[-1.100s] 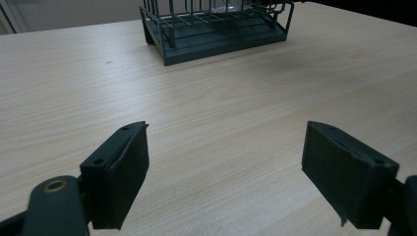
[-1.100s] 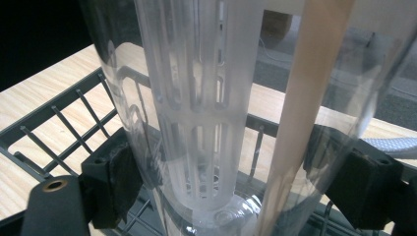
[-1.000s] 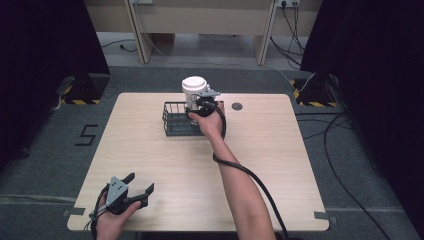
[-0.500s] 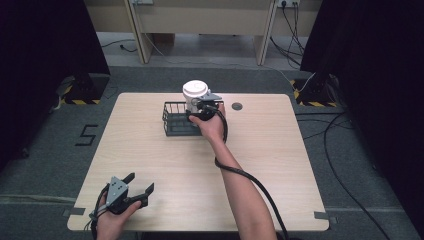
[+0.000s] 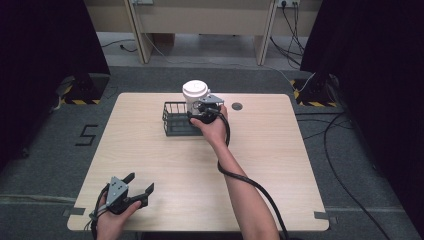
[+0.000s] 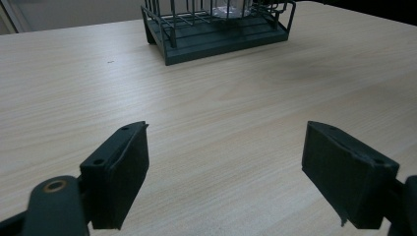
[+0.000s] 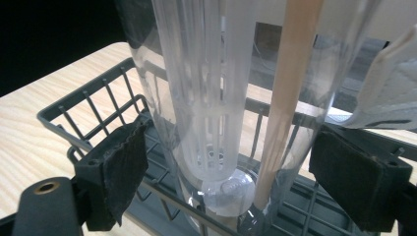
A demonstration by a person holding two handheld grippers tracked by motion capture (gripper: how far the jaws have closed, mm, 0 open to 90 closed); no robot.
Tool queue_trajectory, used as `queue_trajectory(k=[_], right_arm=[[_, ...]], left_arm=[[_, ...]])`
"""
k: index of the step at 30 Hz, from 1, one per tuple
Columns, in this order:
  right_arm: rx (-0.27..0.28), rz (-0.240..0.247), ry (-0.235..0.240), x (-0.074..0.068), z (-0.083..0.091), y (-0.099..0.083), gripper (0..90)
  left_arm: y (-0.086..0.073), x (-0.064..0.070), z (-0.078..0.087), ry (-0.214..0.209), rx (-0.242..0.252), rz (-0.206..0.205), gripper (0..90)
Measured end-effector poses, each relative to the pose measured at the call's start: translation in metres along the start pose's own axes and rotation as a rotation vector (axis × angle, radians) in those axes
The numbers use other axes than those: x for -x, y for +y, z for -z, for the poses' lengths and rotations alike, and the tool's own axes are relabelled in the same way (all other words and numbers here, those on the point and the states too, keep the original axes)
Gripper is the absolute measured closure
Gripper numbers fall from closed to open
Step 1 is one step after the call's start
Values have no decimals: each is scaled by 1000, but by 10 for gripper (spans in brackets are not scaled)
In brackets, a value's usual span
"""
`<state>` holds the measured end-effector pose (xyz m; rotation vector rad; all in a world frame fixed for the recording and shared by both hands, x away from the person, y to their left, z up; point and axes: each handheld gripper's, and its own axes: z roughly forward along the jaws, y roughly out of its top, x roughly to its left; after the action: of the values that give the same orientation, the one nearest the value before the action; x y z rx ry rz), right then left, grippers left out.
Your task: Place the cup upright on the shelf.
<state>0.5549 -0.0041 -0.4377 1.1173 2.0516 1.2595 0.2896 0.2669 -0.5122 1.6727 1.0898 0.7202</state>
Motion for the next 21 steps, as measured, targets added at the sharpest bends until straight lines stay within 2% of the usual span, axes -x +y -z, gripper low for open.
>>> queue_trajectory(k=[10, 21], right_arm=[[-7, 8, 17, -3, 14, 0, 157], [26, 7, 29, -5, 29, -4, 162]], left_arm=[[0, 0, 0, 3, 1, 3, 175], [0, 0, 0, 4, 0, 1, 175]])
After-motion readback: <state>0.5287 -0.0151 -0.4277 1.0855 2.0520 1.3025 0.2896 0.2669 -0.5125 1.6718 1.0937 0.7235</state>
